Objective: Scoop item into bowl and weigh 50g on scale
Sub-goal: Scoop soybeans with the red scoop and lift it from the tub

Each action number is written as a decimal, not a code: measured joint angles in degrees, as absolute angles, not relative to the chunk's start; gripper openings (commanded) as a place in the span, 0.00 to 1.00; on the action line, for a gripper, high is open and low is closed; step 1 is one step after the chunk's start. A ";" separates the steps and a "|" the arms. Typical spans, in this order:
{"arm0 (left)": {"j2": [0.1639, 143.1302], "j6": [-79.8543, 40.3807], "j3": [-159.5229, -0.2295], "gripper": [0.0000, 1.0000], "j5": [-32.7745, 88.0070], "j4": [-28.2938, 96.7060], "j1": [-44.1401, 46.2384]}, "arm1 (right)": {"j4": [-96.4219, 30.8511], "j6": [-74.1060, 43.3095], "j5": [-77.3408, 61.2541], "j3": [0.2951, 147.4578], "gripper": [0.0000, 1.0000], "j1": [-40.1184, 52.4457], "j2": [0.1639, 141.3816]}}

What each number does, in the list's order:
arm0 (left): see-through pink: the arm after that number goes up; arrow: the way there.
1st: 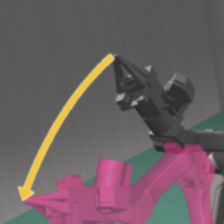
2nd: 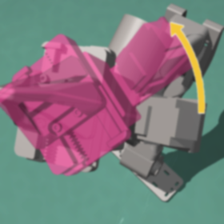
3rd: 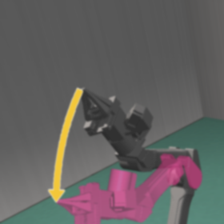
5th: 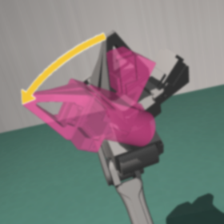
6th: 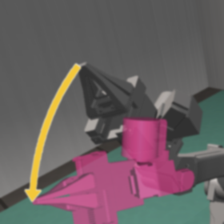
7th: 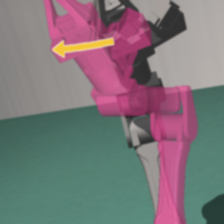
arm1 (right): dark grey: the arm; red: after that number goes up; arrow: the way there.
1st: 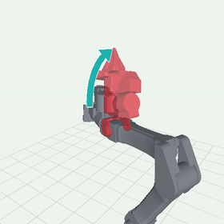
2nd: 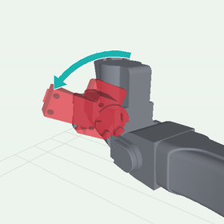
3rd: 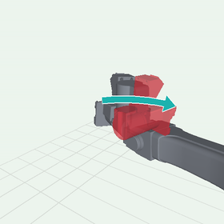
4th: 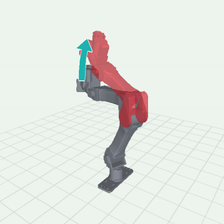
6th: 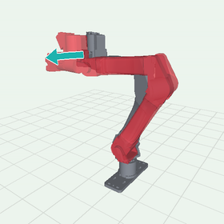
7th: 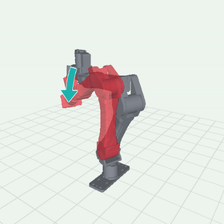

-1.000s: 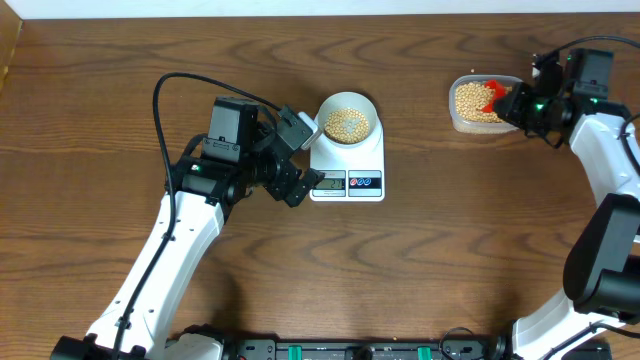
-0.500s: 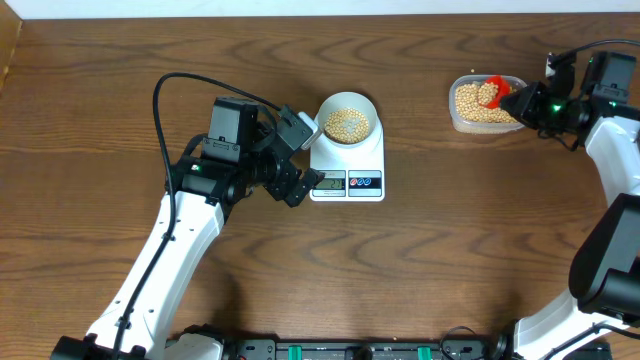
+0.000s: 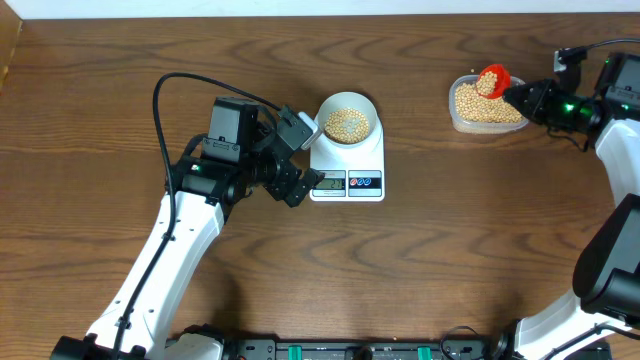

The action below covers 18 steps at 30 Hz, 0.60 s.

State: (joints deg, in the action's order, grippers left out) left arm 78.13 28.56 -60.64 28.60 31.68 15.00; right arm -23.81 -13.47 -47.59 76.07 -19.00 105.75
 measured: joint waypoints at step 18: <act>78.13 28.56 -60.64 0.95 28.60 31.68 15.00 | -20.12 -13.34 -63.13 76.07 0.01 -19.75 105.75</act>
State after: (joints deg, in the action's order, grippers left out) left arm 78.13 28.56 -60.64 28.60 31.68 15.00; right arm -20.12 -13.34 -63.13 76.07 -19.75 105.75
